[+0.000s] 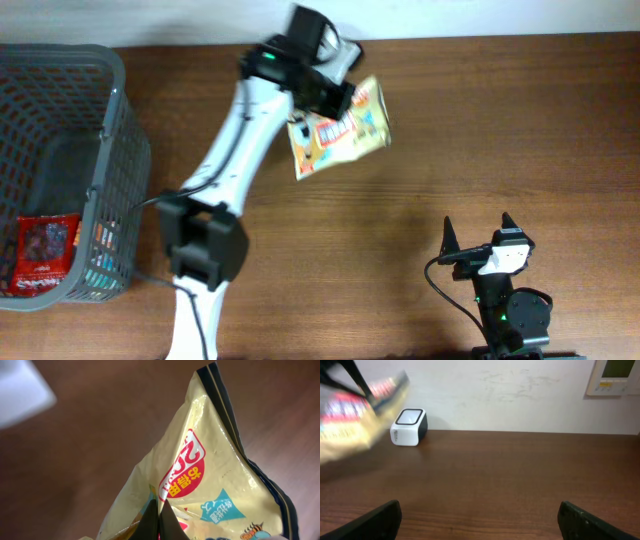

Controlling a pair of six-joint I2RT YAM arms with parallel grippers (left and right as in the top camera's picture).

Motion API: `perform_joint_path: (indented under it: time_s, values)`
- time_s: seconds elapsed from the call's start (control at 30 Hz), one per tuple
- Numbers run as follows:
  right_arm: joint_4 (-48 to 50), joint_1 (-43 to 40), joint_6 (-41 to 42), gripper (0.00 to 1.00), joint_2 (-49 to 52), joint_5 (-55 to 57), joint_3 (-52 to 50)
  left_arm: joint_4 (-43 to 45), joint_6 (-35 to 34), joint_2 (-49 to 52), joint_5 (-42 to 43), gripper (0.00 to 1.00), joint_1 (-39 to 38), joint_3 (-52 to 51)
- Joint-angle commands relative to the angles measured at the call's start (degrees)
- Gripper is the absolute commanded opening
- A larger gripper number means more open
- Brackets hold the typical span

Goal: Scan the item barcode
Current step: 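Lift the yellow snack bag out and drop it on the table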

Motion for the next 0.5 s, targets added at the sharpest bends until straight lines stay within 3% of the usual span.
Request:
perform_joint_path:
  time_s: [0.0,0.1,0.13,0.17,0.2,0.3,0.33,0.47]
  values:
    - [-0.20,0.33,0.63,0.98,-0.33,0.87,-0.42,0.83,2.29,5.51,0.04,0.00,-5.29,0.37]
    - [-0.20,0.33,0.63,0.98,-0.33,0.87,-0.42,1.79,2.25,8.63,0.09,0.00,-8.72,0.35]
    - [-0.20,0.33,0.63,0.98,-0.33,0.87,-0.42,3.45,2.25,8.63,0.07,0.12,-9.66,0.37]
    - [-0.20,0.33,0.63,0.99,-0.33,0.90,-0.42,4.83,2.25,8.61,0.07,0.52,-10.29,0.39]
    - [-0.20,0.33,0.63,0.99,-0.33,0.87,-0.42,6.73,2.25,8.61,0.04,0.82,-10.82,0.57]
    - [-0.20,0.33,0.63,0.98,-0.33,0.87,-0.42,5.90,1.75,8.59,0.00,0.98,-9.49,7.96]
    - [-0.20,0.33,0.63,0.98,-0.33,0.87,-0.42,3.72,0.63,8.59,0.02,0.98,-8.55,11.91]
    - [-0.20,0.33,0.63,0.98,-0.33,0.90,-0.42,-22.47,-0.33,8.50,0.00,0.99,0.46,44.63]
